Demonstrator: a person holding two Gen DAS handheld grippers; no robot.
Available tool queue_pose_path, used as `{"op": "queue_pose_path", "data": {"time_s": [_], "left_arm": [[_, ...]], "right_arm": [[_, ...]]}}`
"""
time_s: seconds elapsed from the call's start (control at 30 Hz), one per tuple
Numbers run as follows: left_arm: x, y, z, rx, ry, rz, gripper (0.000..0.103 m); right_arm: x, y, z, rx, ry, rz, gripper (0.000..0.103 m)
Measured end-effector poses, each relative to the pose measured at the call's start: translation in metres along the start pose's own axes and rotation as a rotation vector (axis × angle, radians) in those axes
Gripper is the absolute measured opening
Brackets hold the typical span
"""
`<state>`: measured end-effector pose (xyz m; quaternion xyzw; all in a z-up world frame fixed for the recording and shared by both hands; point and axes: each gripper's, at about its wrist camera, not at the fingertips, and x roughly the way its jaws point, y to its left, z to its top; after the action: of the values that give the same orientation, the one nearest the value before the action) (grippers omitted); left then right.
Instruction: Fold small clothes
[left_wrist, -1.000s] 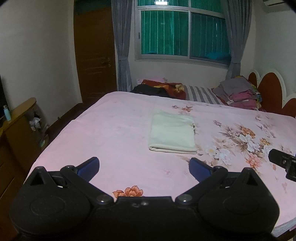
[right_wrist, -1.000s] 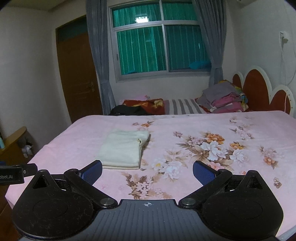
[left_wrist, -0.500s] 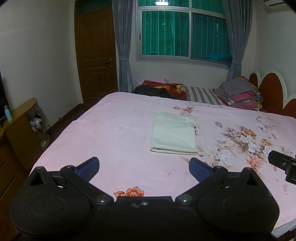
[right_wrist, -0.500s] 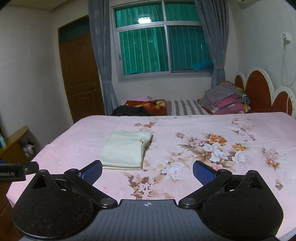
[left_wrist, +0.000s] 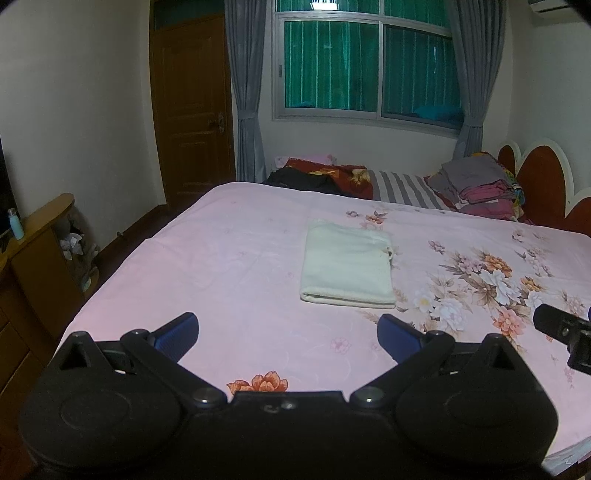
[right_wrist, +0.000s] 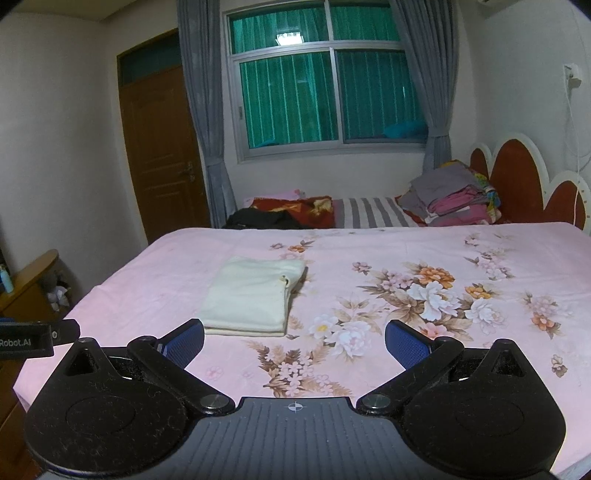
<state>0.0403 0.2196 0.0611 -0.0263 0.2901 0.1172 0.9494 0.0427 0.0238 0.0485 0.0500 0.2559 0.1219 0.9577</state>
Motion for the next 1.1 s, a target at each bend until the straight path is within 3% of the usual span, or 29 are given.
{"op": "queue_pose_path", "data": {"time_s": [0.63, 1.1], "left_arm": [[0.006, 0.002, 0.002, 0.002, 0.014, 0.006, 0.103], [0.035, 0.002, 0.009, 0.026, 0.029, -0.032, 0.101]], "right_arm": [[0.009, 0.002, -0.003, 0.0, 0.015, 0.01, 0.103], [0.032, -0.002, -0.005, 0.011, 0.045, 0.006, 0.103]]}}
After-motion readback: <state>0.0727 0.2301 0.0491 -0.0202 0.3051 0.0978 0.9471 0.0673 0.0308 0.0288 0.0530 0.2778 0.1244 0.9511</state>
